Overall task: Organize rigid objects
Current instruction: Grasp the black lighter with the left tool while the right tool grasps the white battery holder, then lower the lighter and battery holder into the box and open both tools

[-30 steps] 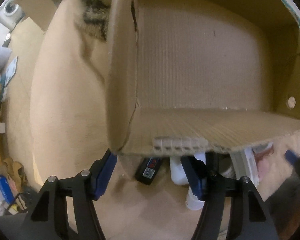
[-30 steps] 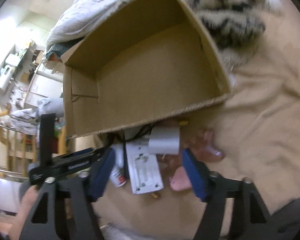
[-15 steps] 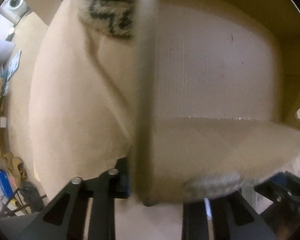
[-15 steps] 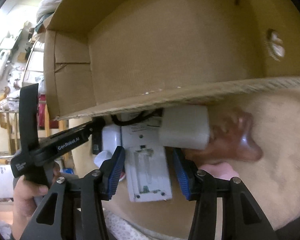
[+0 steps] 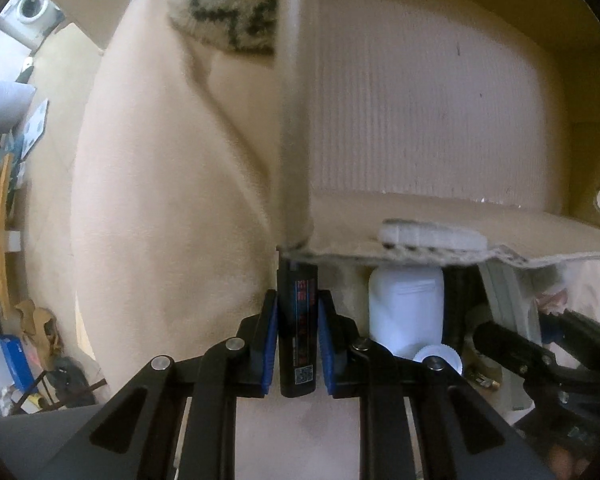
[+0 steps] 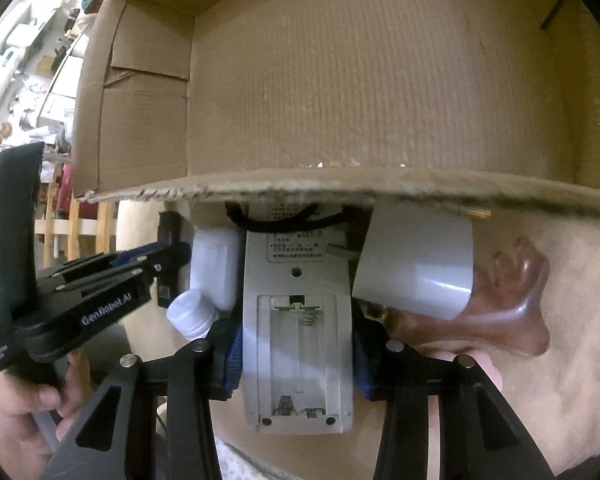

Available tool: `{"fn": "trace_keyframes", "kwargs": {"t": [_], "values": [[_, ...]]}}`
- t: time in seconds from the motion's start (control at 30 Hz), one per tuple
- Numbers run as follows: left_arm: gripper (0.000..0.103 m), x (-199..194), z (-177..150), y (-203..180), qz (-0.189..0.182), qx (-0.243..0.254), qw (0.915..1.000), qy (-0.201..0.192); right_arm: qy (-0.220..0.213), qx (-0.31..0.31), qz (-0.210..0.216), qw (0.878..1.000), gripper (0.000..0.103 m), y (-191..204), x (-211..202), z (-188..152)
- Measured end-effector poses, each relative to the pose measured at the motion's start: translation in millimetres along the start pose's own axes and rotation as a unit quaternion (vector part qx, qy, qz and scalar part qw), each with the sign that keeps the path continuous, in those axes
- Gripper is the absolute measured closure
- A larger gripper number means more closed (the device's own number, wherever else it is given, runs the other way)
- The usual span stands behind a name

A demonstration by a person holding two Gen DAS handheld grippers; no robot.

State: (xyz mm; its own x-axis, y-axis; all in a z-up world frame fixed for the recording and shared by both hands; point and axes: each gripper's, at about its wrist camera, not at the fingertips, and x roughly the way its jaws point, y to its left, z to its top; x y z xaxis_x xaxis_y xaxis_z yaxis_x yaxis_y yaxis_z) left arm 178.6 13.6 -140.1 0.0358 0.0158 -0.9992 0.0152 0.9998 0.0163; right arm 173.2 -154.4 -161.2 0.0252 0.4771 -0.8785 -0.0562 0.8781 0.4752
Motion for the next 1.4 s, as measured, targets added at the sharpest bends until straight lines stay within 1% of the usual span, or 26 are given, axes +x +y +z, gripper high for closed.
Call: {"fn": "trace_keyframes", "kwargs": {"t": [0.1,0.13,0.27,0.4,0.53,0.6,0.67,0.73,0.83,0.97,1.07,1.2,1.4], "values": [[0.086,-12.8,-1.2,-14.7,-0.011,-0.01,0.9999,-0.006,-0.007,0.003,0.006,1.0,0.057,0.7,-8.6,-10.7],[0.086,-19.3,0.1,-11.1,-0.015,-0.013,0.9998,-0.009,-0.01,0.002,0.007,1.0,0.057,3.3,-12.2,-14.8],[0.086,-29.5,-11.9,-5.5,-0.035,-0.027,0.9989,-0.015,-0.023,-0.006,0.013,1.0,0.057,13.3,-29.0,-31.9],[0.086,-44.5,-21.5,-1.9,-0.049,-0.03,0.9977,-0.036,-0.035,0.008,0.045,0.998,0.057,3.7,-37.2,-45.3],[0.086,-65.2,-30.5,1.0,-0.059,-0.033,0.9957,-0.063,-0.049,-0.004,0.06,0.997,0.057,6.7,-44.0,-58.8],[0.086,-74.8,-35.6,4.2,-0.058,-0.037,0.9947,-0.076,-0.06,-0.012,0.068,0.996,0.057,9.5,-56.5,-59.6],[0.086,-82.8,-39.0,8.2,-0.066,-0.048,0.9928,-0.088,-0.074,-0.014,0.075,0.994,0.057,9.2,-71.5,-59.8],[0.086,-92.8,-31.2,7.4,-0.069,-0.051,0.9913,-0.1,-0.09,-0.02,0.076,0.993,0.057,9.9,-85.5,-57.7],[0.086,-100.1,-35.2,9.0,-0.068,-0.043,0.9893,-0.122,-0.116,-0.028,0.068,0.991,0.057,8.6,-102.9,-48.5],[0.086,-114.2,-23.9,0.4,-0.068,-0.029,0.9873,-0.14,-0.142,-0.029,0.056,0.988,0.057,2.4,-120.8,-29.3],[0.086,-121.8,-8.5,-10.1,-0.068,-0.017,0.9864,-0.149,-0.156,-0.027,0.048,0.986,0.057,-1.4,-128.9,-10.6],[0.086,-122.2,15.2,-25.1,-0.06,0.002,0.9854,-0.159,-0.17,-0.027,0.033,0.985,0.057,-8.6,-138.2,10.5],[0.086,-115.5,52.4,-47.2,-0.058,0.029,0.9834,-0.17,-0.169,-0.029,-0.004,0.985,0.057,-12.1,-126.5,48.4]]}}
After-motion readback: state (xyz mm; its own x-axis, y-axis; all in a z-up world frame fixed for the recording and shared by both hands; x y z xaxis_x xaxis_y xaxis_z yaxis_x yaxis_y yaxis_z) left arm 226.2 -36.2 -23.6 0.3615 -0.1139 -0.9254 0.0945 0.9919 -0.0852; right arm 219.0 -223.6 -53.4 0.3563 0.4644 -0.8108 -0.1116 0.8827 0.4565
